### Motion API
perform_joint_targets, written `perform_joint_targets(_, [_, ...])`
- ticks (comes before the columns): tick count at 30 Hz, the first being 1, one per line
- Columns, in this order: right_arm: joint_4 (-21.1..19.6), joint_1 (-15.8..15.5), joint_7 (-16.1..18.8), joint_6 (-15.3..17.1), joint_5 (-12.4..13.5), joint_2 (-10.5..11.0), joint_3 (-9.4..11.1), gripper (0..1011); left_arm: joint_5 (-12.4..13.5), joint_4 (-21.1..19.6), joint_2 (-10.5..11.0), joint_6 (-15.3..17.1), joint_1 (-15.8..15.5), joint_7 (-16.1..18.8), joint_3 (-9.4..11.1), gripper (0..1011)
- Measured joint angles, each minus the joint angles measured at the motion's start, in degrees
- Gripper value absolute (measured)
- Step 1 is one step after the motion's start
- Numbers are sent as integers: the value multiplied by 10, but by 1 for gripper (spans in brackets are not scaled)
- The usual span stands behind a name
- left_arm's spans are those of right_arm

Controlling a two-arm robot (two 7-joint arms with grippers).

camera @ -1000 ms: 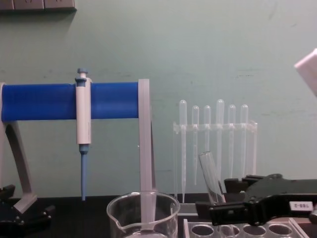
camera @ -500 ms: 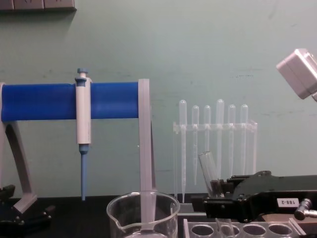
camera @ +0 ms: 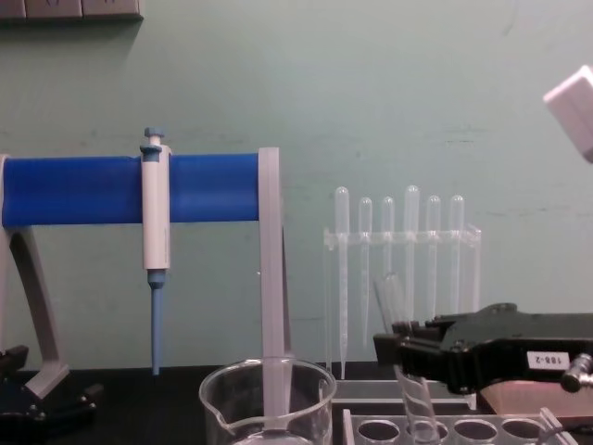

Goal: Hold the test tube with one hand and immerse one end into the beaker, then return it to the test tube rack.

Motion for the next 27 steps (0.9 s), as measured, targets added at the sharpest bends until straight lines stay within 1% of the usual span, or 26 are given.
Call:
perform_joint_targets(6, [-12, -11, -5, -7, 12, 0, 11, 226, 0, 0, 0, 0, 0, 0, 0, 1000])
perform_joint_targets(9, [-24, -19, -10, -12, 20, 1, 20, 226, 0, 0, 0, 0, 0, 0, 0, 1000])
perform_joint_targets(14, [-63, -41, -27, -29, 44, 4, 50, 226, 0, 0, 0, 0, 0, 0, 0, 1000])
perform_joint_targets(15, [-63, -41, -27, -29, 44, 4, 50, 226, 0, 0, 0, 0, 0, 0, 0, 1000])
perform_joint_targets(16, [-74, -46, -31, -31, 50, 5, 59, 226, 0, 0, 0, 0, 0, 0, 0, 1000])
perform_joint_targets(19, [-90, -54, -41, -35, 60, 5, 71, 226, 0, 0, 0, 0, 0, 0, 0, 1000])
perform_joint_targets(23, [-100, -64, -52, -38, 74, 1, 82, 226, 0, 0, 0, 0, 0, 0, 0, 1000])
perform_joint_targets(27, [-100, -63, -51, -38, 74, 1, 81, 226, 0, 0, 0, 0, 0, 0, 0, 1000])
